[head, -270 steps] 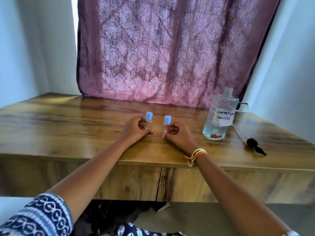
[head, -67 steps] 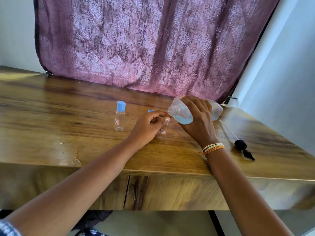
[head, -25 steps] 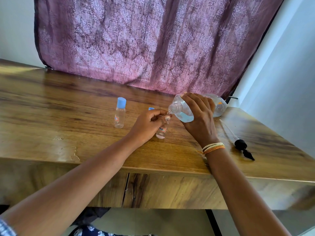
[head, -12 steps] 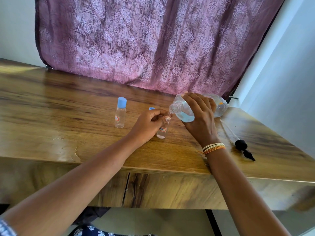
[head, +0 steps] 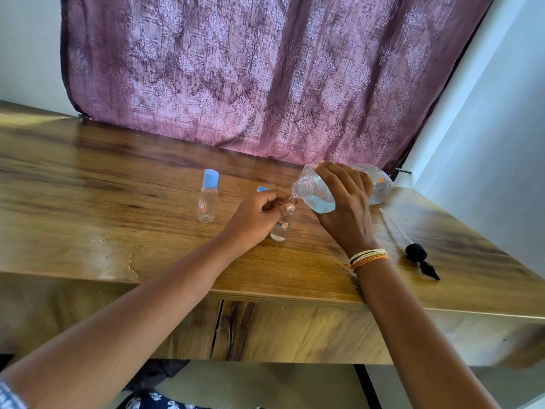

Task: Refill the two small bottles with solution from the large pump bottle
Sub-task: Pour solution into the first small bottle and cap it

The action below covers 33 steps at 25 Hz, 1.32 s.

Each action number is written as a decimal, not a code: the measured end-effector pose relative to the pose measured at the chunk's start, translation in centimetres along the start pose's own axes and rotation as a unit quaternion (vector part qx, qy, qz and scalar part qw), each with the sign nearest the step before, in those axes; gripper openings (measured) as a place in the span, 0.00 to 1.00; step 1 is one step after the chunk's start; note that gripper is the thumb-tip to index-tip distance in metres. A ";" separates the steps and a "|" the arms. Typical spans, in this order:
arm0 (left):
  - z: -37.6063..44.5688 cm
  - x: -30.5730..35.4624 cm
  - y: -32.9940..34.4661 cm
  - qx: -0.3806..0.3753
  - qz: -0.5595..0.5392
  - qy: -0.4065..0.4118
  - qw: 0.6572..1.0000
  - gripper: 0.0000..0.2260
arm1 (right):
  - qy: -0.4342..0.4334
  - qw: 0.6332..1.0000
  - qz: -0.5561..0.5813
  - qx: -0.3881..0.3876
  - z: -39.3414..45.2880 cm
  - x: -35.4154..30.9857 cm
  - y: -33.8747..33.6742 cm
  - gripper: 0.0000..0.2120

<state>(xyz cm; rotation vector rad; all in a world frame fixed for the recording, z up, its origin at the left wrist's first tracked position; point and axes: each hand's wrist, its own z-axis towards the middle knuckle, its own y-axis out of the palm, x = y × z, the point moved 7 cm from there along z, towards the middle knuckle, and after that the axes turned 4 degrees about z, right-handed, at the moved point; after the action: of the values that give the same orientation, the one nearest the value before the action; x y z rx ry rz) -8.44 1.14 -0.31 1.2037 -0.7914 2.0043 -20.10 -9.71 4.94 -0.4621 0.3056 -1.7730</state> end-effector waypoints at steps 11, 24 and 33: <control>0.0 -0.3 0.0 0.007 0.014 -0.001 1.000 0.08 | 0.000 1.000 -0.001 -0.001 0.0 -0.2 -0.1 0.24; -0.1 0.0 0.0 0.004 0.022 0.013 1.000 0.10 | 0.007 1.000 0.002 -0.014 -0.1 -0.1 0.2 0.24; 0.1 -0.6 -0.1 0.011 0.037 -0.001 0.999 0.07 | 0.077 0.993 0.090 0.002 0.4 -0.5 -0.6 0.27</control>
<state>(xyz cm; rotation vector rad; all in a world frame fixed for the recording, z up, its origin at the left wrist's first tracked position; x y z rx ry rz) -8.10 0.95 -0.75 1.2056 -0.8275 2.0773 -20.29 -9.05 5.46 -0.2860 0.4381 -1.6354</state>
